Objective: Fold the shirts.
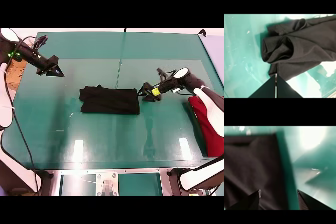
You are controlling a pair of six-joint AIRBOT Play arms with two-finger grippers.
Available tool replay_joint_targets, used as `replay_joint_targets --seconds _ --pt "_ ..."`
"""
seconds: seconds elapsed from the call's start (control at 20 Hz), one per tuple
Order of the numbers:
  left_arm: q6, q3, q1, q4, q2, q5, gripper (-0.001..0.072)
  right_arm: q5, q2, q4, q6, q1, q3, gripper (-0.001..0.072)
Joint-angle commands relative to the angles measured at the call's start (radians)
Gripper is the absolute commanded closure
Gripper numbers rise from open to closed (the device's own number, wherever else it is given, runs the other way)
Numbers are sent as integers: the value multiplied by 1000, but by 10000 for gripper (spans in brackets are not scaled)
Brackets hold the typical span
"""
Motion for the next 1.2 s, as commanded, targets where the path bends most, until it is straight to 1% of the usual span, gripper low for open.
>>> replay_joint_targets --seconds 0.0,0.05,0.1,0.15,0.2,0.3,0.45,0.6,0.75,0.9,1.15 --pt "-8 1 1 0 0 0 685 3 -58 99 -51 65 -17 168" --pt "-8 1 1 0 0 0 685 -11 -65 121 -66 93 -17 169" --pt "-8 1 1 0 0 0 685 -23 -66 145 -78 116 -16 184" --pt "-8 1 2 0 0 0 686 -25 -66 171 -102 133 -6 513" --pt "-7 1 2 0 0 0 685 -21 -66 182 -116 139 16 681" --pt "-6 1 1 0 0 -1 686 15 -47 184 -111 126 98 696" --pt "-5 1 1 0 0 -1 685 66 27 183 -60 58 265 697" --pt "-6 1 1 0 0 -3 685 123 114 175 -5 -59 445 696" --pt "-6 1 1 0 0 -3 685 154 180 130 74 -214 589 697" --pt "-6 1 1 0 0 -3 686 164 211 131 121 -382 638 697" --pt "-9 1 1 -1 0 -3 686 163 224 130 128 -692 637 697"
